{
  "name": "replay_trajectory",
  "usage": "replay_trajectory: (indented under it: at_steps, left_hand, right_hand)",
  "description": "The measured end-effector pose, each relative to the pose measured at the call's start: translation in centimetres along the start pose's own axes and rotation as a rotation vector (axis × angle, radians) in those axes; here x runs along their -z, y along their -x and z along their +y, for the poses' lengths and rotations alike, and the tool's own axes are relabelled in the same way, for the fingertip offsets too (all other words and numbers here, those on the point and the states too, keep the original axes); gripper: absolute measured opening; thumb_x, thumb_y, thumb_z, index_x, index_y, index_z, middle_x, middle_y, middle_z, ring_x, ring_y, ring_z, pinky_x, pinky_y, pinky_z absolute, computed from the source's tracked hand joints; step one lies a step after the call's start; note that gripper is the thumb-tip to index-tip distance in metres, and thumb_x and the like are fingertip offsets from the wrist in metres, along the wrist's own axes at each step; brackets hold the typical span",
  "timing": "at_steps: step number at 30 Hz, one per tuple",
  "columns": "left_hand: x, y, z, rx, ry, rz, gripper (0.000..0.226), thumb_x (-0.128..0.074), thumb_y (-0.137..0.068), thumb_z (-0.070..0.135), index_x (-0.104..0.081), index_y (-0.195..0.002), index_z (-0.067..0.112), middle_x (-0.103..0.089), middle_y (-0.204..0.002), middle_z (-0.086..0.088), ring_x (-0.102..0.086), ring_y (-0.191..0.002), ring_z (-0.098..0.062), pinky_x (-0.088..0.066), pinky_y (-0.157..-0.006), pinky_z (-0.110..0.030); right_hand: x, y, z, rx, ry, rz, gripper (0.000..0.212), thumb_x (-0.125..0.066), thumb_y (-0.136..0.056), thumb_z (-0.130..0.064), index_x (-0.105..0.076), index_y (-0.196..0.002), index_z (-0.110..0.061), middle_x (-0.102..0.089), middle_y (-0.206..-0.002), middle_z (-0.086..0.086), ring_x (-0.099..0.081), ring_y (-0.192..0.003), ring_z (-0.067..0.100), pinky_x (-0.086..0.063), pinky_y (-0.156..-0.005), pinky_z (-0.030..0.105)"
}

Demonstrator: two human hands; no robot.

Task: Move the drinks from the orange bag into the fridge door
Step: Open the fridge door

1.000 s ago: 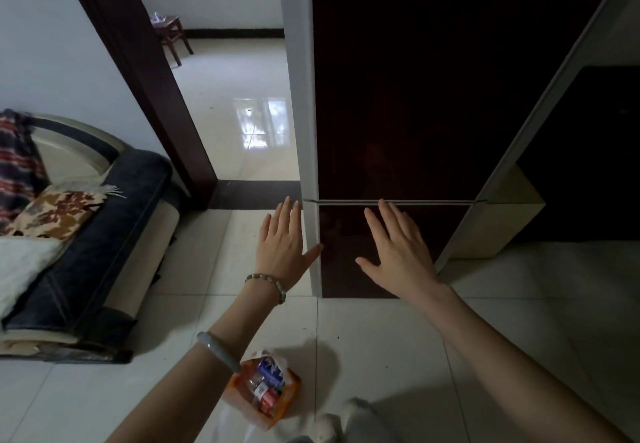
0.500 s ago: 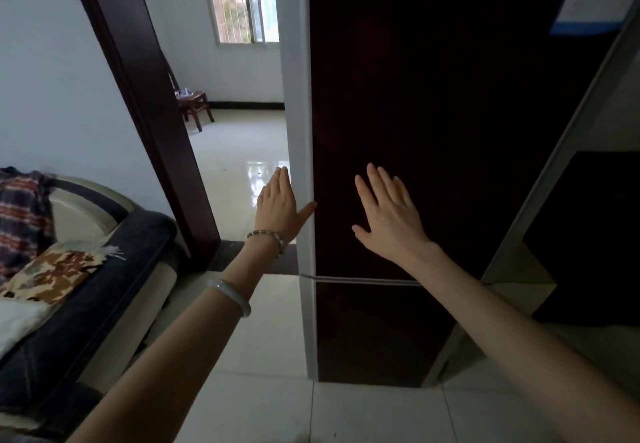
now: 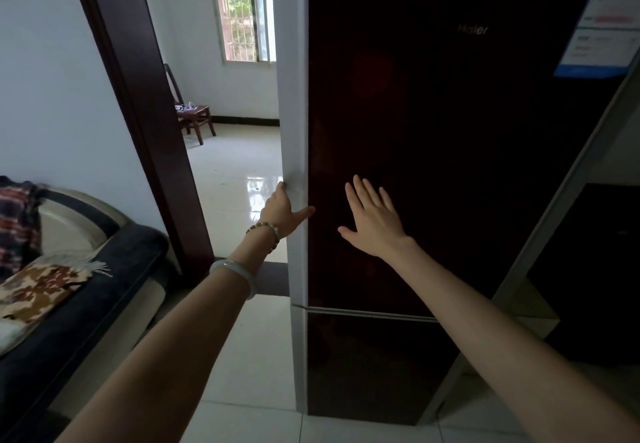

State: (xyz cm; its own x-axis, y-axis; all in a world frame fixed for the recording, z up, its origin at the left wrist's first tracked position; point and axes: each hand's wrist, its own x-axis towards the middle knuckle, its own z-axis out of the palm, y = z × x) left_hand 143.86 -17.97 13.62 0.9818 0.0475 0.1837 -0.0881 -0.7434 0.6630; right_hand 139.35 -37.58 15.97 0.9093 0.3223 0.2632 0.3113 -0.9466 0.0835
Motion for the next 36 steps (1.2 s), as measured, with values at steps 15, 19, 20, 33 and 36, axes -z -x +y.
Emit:
replay_trajectory:
  at_steps: [15,19,20,33,36]
  left_hand:
    - [0.8,-2.2,-0.1,0.185,0.306,-0.187,0.080,-0.075,-0.074,0.030,-0.026,-0.133,0.005,-0.043,-0.131,-0.010,-0.045,-0.104,-0.020,-0.041,-0.090,-0.032]
    - [1.2,-1.3,0.4,0.152,0.198,-0.204,0.089,-0.074,-0.074,0.038,-0.020,-0.135,0.003,-0.036,-0.138,-0.011,-0.041,-0.121,-0.027,-0.039,-0.096,-0.035]
    - [1.1,-0.6,0.3,0.135,0.184,-0.187,0.088,-0.074,-0.074,0.036,-0.020,-0.134,0.002,-0.037,-0.136,-0.011,-0.041,-0.121,-0.026,-0.039,-0.095,-0.034]
    - [2.5,13.7,-1.2,-0.272,0.063,-0.254,0.090,-0.075,-0.073,0.032,-0.018,-0.140,0.012,-0.034,-0.141,-0.005,-0.034,-0.129,-0.014,-0.034,-0.107,-0.030]
    - [2.9,16.9,-0.7,-0.427,-0.028,-0.254,0.099,-0.073,-0.075,0.033,-0.006,-0.145,0.015,-0.021,-0.150,-0.003,-0.023,-0.136,-0.012,-0.024,-0.112,-0.028]
  right_hand:
    - [0.2,1.5,0.8,0.024,-0.027,0.006,0.082,-0.045,-0.091,-0.047,0.003,-0.146,-0.012,0.008,-0.156,0.010,0.008,-0.143,0.022,0.002,-0.116,0.043]
    - [0.4,2.2,0.7,0.042,-0.041,0.016,0.082,-0.046,-0.090,-0.046,0.003,-0.147,-0.012,0.008,-0.156,0.010,0.008,-0.143,0.022,0.002,-0.117,0.042]
    - [0.5,2.3,0.6,0.050,-0.037,0.014,0.081,-0.045,-0.091,-0.046,0.003,-0.146,-0.012,0.008,-0.156,0.010,0.008,-0.143,0.022,0.002,-0.117,0.043]
    - [0.3,11.1,-3.4,0.159,-0.058,0.075,0.079,-0.047,-0.091,-0.044,0.001,-0.146,-0.013,0.005,-0.156,0.011,0.004,-0.143,0.023,-0.003,-0.117,0.042]
    - [1.0,13.6,-4.3,0.141,-0.068,0.103,0.079,-0.047,-0.090,-0.044,-0.001,-0.147,-0.013,0.002,-0.156,0.013,0.000,-0.143,0.023,-0.002,-0.116,0.040]
